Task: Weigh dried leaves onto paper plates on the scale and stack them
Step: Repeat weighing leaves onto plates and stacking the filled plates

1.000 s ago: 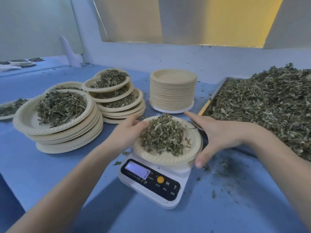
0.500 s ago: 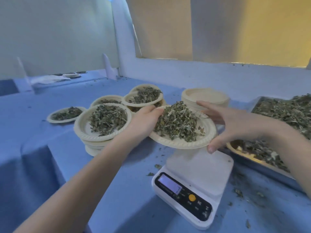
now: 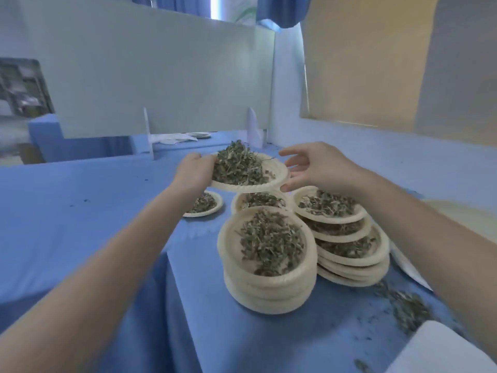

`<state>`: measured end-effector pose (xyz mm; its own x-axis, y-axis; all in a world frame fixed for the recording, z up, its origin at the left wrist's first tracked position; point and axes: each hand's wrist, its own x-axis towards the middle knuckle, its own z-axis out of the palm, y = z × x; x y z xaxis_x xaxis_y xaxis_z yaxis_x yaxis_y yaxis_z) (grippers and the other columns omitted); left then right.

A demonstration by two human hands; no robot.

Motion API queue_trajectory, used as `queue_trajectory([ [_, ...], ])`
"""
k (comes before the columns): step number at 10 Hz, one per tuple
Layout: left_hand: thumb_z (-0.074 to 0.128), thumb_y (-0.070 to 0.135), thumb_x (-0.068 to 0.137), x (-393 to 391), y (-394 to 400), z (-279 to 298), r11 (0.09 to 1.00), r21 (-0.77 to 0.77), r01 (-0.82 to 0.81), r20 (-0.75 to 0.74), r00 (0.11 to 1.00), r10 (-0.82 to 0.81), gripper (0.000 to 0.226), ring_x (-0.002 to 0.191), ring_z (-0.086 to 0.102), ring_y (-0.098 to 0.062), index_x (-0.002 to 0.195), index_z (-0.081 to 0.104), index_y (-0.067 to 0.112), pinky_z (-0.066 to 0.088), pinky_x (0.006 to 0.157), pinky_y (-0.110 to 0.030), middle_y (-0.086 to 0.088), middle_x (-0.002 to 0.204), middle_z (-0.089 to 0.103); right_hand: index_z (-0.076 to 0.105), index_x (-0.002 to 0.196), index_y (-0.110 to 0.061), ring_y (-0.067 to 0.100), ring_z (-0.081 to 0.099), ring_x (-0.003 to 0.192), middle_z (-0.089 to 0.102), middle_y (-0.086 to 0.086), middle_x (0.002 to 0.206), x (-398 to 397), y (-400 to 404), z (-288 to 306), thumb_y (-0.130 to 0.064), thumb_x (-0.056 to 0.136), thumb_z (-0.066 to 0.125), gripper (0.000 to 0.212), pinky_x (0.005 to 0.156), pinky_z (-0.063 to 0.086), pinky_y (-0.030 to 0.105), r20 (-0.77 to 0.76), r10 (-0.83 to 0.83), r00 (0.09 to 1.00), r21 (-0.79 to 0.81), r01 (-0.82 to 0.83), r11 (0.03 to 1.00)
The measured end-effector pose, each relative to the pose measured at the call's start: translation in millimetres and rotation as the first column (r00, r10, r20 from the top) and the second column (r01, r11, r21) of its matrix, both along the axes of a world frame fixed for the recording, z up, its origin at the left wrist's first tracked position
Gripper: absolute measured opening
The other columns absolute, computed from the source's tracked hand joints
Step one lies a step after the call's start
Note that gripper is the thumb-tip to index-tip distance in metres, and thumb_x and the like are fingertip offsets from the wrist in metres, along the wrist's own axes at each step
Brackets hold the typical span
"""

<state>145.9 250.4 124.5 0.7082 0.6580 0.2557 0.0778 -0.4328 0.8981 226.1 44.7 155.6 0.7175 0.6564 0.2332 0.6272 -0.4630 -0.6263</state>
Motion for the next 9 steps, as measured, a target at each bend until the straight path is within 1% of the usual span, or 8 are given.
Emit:
queue_trajectory([
  [2, 0.036, 0.017, 0.095, 28.9, 85.4, -19.8, 0.976, 0.023, -0.217, -0.018, 0.976, 0.217, 0.023, 0.077, 0.039, -0.024, 0.075, 0.042, 0.007, 0.029, 0.068, -0.032, -0.01, 0.08, 0.045, 0.044, 0.14, -0.014, 0.023, 0.054, 0.117, 0.056, 0.008, 0.13, 44.7, 132.9, -6.3, -0.01, 0.08, 0.074, 0.068, 0.089, 0.042, 0.028, 0.185, 0.033, 0.982, -0.37, 0.038, 0.928],
  [3, 0.032, 0.013, 0.097, 48.3, 113.5, -42.3, 0.95, 0.064, -0.306, -0.037, 0.951, 0.308, 0.038, 0.061, 0.037, -0.028, 0.06, 0.032, 0.007, 0.031, 0.059, -0.036, -0.011, 0.065, 0.039, 0.046, 0.137, -0.005, 0.026, 0.053, 0.117, 0.054, 0.012, 0.133, 64.5, 188.4, -24.4, -0.002, 0.088, 0.06, 0.051, 0.083, 0.044, 0.03, 0.269, 0.096, 0.958, -0.561, 0.075, 0.825],
  [4, 0.027, 0.019, 0.1, 73.0, 138.1, -74.8, 0.941, 0.046, -0.335, -0.078, 0.938, 0.337, 0.036, 0.096, 0.047, -0.037, 0.087, 0.05, -0.005, 0.037, 0.082, -0.042, -0.025, 0.102, 0.05, 0.037, 0.142, -0.003, 0.03, 0.057, 0.105, 0.048, 0.017, 0.137, 85.0, 222.3, -47.0, 0.005, 0.091, 0.044, 0.052, 0.063, 0.042, 0.031, 0.144, 0.12, 0.982, -0.644, 0.001, 0.765],
  [5, 0.025, 0.022, 0.103, 97.4, 154.5, -107.8, 0.931, -0.012, -0.366, -0.141, 0.922, 0.361, 0.041, 0.122, 0.038, -0.037, 0.125, 0.039, -0.009, 0.032, 0.091, -0.039, -0.027, 0.135, 0.037, 0.025, 0.148, -0.006, 0.031, 0.055, 0.108, 0.039, 0.015, 0.145, 100.8, 242.2, -68.0, 0.003, 0.092, 0.042, 0.059, 0.073, 0.048, 0.032, -0.021, 0.097, 0.995, -0.653, -0.087, 0.752],
  [6, 0.028, 0.01, 0.101, 112.9, 161.6, -128.6, 0.916, -0.008, -0.401, -0.18, 0.902, 0.393, 0.033, 0.118, 0.04, -0.039, 0.124, 0.038, -0.012, 0.03, 0.08, -0.034, -0.029, 0.134, 0.037, 0.042, 0.136, 0.002, 0.031, 0.053, 0.1, 0.053, 0.019, 0.123, 113.0, 257.8, -81.2, 0.0, 0.093, 0.046, 0.043, 0.08, 0.04, 0.029, -0.114, 0.036, 0.993, -0.64, -0.101, 0.761],
  [7, 0.026, 0.008, 0.1, 120.0, 164.7, -139.9, 0.928, 0.079, -0.364, -0.196, 0.907, 0.372, 0.032, 0.119, 0.039, -0.039, 0.114, 0.045, -0.013, 0.03, 0.09, -0.039, -0.03, 0.127, 0.044, 0.056, 0.096, -0.002, 0.027, 0.046, 0.089, 0.053, 0.013, 0.091, 114.8, 261.9, -82.9, 0.0, 0.094, 0.046, 0.01, 0.08, 0.042, 0.032, -0.07, 0.06, 0.996, -0.677, -0.091, 0.73],
  [8, 0.024, 0.013, 0.101, 120.8, 166.9, -144.5, 0.924, 0.193, -0.33, -0.236, 0.898, 0.37, 0.035, 0.118, 0.042, -0.039, 0.115, 0.047, -0.01, 0.028, 0.097, -0.038, -0.028, 0.125, 0.049, 0.044, 0.071, -0.005, 0.027, 0.05, 0.082, 0.044, 0.006, 0.079, 107.7, 265.6, -82.6, 0.001, 0.095, 0.042, 0.025, 0.066, 0.045, 0.031, -0.063, 0.024, 0.998, -0.724, -0.063, 0.687],
  [9, 0.023, 0.018, 0.101, 115.9, 165.1, -137.8, 0.9, 0.258, -0.352, -0.292, 0.859, 0.42, 0.037, 0.125, 0.036, -0.037, 0.122, 0.045, -0.004, 0.025, 0.1, -0.035, -0.023, 0.133, 0.044, 0.047, 0.119, 0.004, 0.032, 0.059, 0.109, 0.046, 0.015, 0.126, 96.0, 260.4, -71.3, -0.002, 0.098, 0.034, 0.026, 0.088, 0.051, 0.04, -0.061, 0.02, 0.998, -0.693, -0.057, 0.719],
])
